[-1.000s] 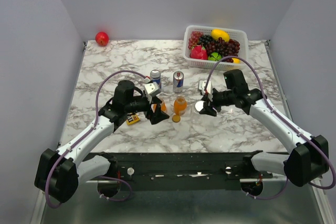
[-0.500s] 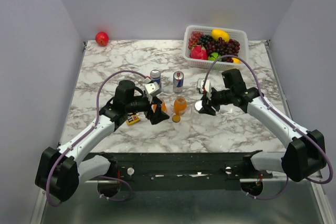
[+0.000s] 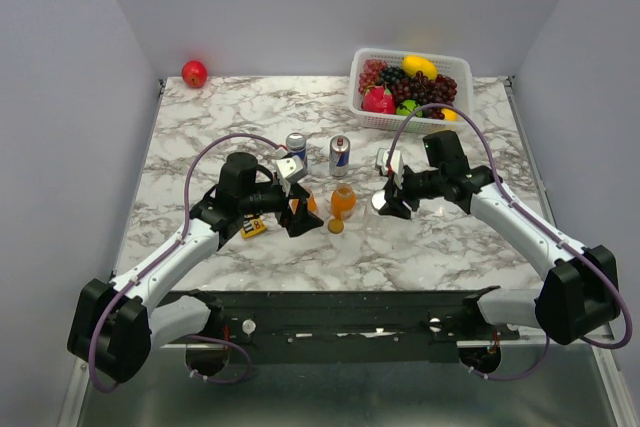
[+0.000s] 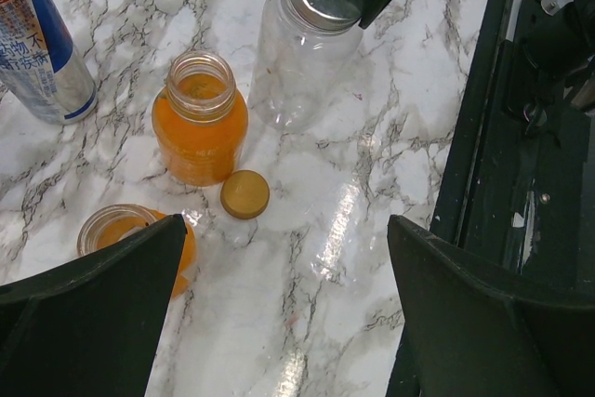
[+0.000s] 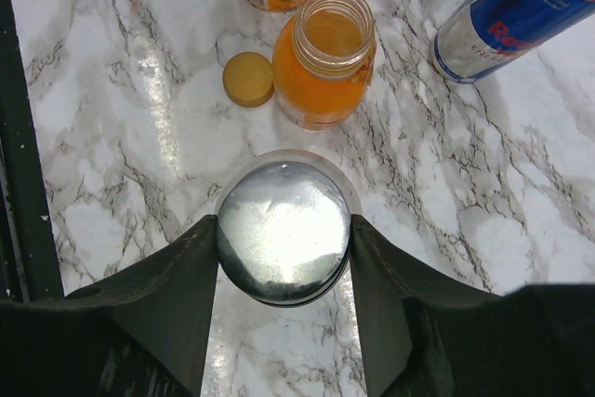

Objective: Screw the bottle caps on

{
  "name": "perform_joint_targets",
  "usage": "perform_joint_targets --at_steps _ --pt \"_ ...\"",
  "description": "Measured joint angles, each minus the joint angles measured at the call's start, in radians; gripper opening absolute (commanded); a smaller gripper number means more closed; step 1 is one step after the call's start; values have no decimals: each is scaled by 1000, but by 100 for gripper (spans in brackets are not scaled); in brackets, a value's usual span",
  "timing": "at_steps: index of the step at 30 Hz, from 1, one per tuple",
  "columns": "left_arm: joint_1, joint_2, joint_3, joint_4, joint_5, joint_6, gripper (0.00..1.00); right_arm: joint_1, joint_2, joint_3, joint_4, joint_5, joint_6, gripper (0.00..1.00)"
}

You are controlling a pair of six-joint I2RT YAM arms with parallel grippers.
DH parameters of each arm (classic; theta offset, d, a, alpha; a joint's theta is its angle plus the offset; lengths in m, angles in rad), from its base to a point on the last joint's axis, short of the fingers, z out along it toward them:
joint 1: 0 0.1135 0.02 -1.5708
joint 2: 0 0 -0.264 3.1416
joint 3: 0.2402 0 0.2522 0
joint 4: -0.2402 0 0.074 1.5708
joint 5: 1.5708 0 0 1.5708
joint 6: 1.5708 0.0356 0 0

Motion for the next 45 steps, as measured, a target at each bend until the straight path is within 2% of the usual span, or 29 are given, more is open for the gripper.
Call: perform_joint_targets --at_steps 15,16,18,26,35,41,45 --pt "0 6 0 21 3 -1 99 0 0 -3 5 0 16 70" --pt "0 7 0 23 2 -1 99 0 0 -4 6 0 16 75" --pt "0 7 0 24 3 -1 99 0 0 -6 8 0 15 78" --pt "0 7 0 26 3 -2 99 0 0 -8 11 1 16 99" --pt "-4 7 0 23 2 19 99 0 -20 -8 -14 0 -6 100" --pt "-147 -4 -34 34 -55 81 99 0 -151 -10 -117 5 -76 100" --pt "-302 -5 -136 170 -175 76 99 0 -222 -10 -142 12 -107 95"
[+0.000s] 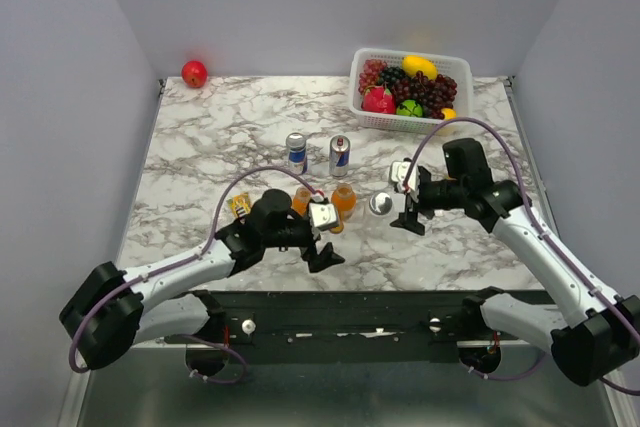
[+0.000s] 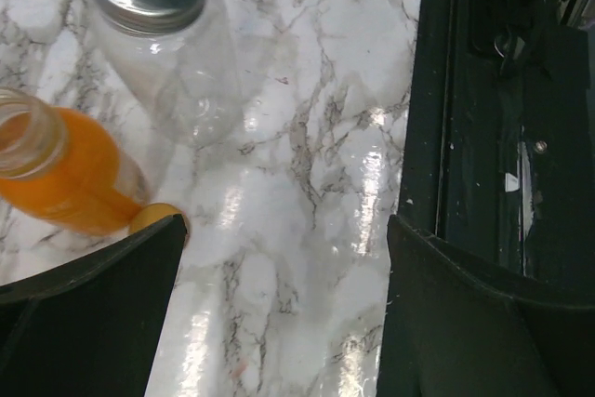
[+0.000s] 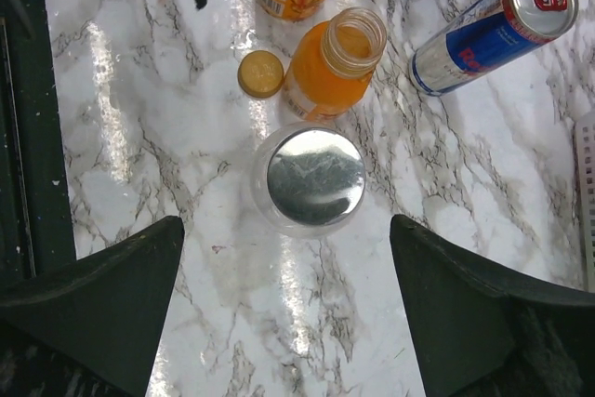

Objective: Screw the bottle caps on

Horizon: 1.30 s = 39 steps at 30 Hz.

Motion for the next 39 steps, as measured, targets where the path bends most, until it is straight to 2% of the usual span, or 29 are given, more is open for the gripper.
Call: perform_joint_targets --at_steps 2,5,9,13,19,34,39 --pt "-61 47 -39 94 -52 -19 99 0 12 4 -10 1 -16 90" --pt "-96 168 -56 243 -128 -58 99 0 72 32 -43 1 -51 86" --pt "-132 265 -71 393 -196 -80 99 0 158 92 -71 -1 -115 86" --pt "-157 265 -71 460 -206 -92 99 0 188 117 -101 -8 -185 89" --pt "-162 234 -83 478 -213 -125 99 0 209 124 -151 -29 -256 89" --pt "-162 201 -100 456 -214 -165 99 27 294 125 -91 -41 -253 88" --pt "-162 201 -100 456 -214 -166 99 31 294 125 -84 -42 -253 82"
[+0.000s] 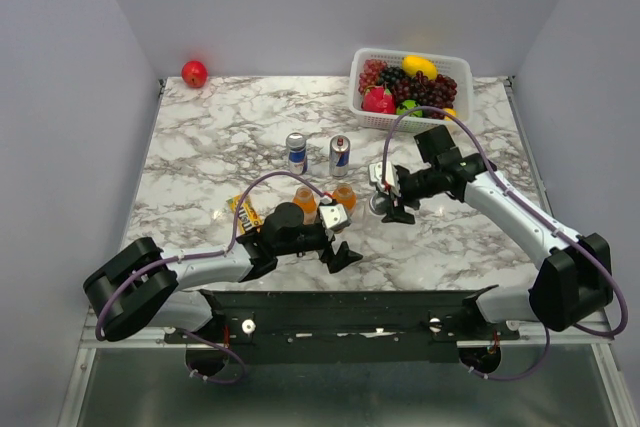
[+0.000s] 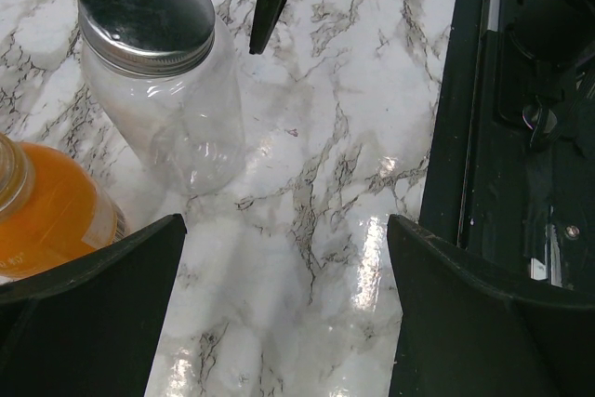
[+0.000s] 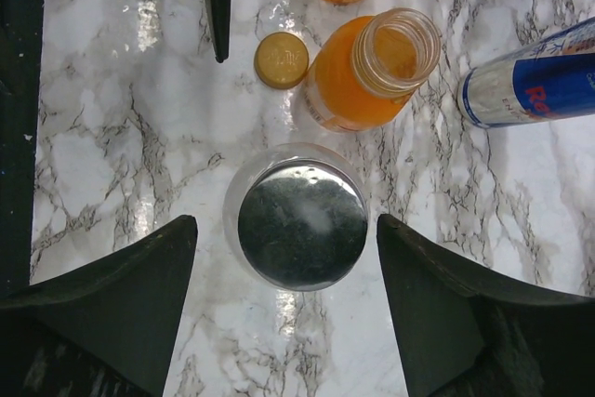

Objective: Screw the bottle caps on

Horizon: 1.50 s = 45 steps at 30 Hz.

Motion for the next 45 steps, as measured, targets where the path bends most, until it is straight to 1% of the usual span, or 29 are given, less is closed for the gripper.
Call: perform_joint_targets --at_steps 5,7,10,11,20,29,35,45 --pt "0 0 0 -1 0 -3 99 2 6 0 17 0 6 75" --pt "0 0 0 -1 -1 -4 99 2 11 0 23 1 8 73" --pt "0 0 0 -1 -1 -7 99 3 16 0 28 2 8 68" --pt "0 0 0 -1 -1 -7 99 3 18 0 31 2 8 65" --pt "0 0 0 -2 -2 -8 99 3 19 2 37 8 16 58" --pt "0 0 0 -5 -2 -8 99 3 60 116 -45 0 20 57" --pt "0 0 0 -6 -1 -11 99 3 102 128 -99 -10 20 56" --pt "0 0 0 -6 -1 -18 99 3 103 142 -157 -13 18 56"
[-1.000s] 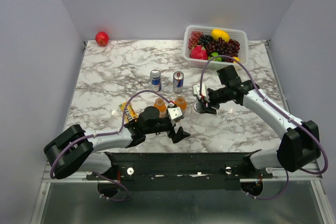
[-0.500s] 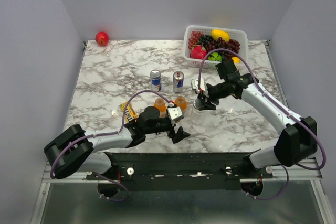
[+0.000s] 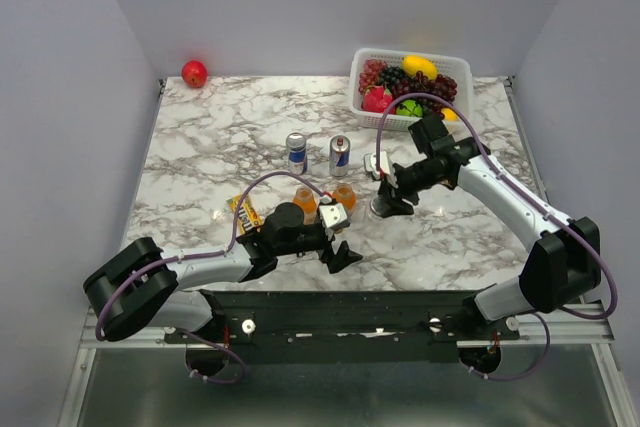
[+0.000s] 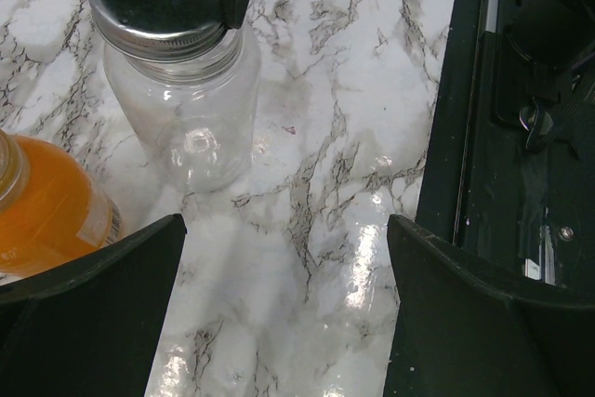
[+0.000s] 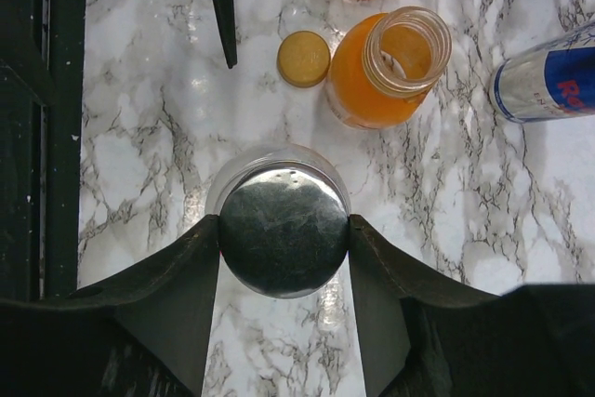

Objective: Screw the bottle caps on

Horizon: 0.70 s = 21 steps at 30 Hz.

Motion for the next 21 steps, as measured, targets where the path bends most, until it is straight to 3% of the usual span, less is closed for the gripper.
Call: perform_joint_targets --at_steps 21 --pt "0 0 0 0 0 -2 99 0 8 17 -22 0 19 56"
